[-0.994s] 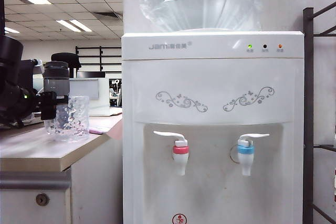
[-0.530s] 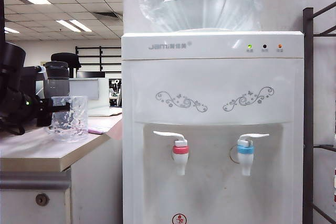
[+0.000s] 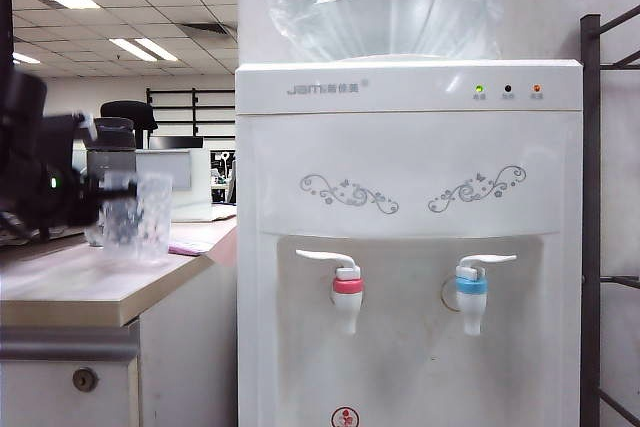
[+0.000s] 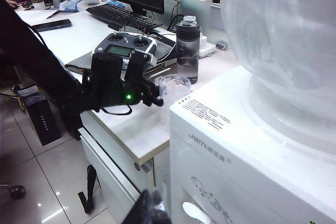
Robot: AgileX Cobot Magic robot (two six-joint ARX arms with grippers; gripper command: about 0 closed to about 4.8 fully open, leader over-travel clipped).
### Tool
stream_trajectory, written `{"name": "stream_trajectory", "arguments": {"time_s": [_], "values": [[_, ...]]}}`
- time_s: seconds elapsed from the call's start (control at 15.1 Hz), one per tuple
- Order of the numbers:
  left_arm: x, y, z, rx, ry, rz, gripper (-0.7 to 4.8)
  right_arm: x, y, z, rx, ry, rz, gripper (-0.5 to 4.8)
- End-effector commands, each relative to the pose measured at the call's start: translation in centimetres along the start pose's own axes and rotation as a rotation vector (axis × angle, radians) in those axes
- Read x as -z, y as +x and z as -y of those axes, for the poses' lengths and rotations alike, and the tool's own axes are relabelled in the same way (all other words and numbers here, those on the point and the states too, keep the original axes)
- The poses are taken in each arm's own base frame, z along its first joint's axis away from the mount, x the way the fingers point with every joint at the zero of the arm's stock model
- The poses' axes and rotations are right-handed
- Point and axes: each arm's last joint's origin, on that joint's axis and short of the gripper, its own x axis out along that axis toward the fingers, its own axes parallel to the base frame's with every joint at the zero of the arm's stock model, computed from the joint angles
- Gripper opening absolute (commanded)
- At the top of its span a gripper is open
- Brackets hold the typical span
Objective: Pick up the plastic mug from the left desk, go to the cold water outlet of the water dispenser, press the vertical switch to get some water, then put the mug back on the desk.
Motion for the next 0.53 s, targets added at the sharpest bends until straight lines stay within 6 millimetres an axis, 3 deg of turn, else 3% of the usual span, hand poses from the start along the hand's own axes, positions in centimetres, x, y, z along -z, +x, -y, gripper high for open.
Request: {"name": "stream_trajectory", "arguments": {"time_s": [0.07, 0.27, 0.33, 0.4, 0.46, 0.53], "values": [[-1.6, -0.7, 0.1, 0.007, -0.01, 0.016, -0.07, -0.3, -0.1, 0.0, 0.002, 0.0, 0.024, -0.01], [-2.9, -2.8, 0.0, 0.006, -0.007, -0.011, -0.07, -0.3, -0.2, 0.0, 0.002, 0.0, 0.028, -0.01], [-3.0, -4.4, 0.0, 0.02, -0.008, -0.007, -0.07, -0.4, -0.2, 0.0, 0.002, 0.001, 0.034, -0.01], [-3.7, -8.2, 0.1, 0.046, -0.015, 0.03, -0.07, -0.7, -0.3, 0.0, 0.0, 0.003, 0.063, -0.01], [-4.0, -9.4, 0.1, 0.05, -0.031, 0.05, -0.06, -0.8, -0.3, 0.0, 0.004, 0.0, 0.071, -0.01], [-6.8, -16.5, 1.6, 0.123, -0.051, 0.131, -0.07, -1.3, -1.5, 0.3, 0.08, 0.01, 0.138, -0.01]]}}
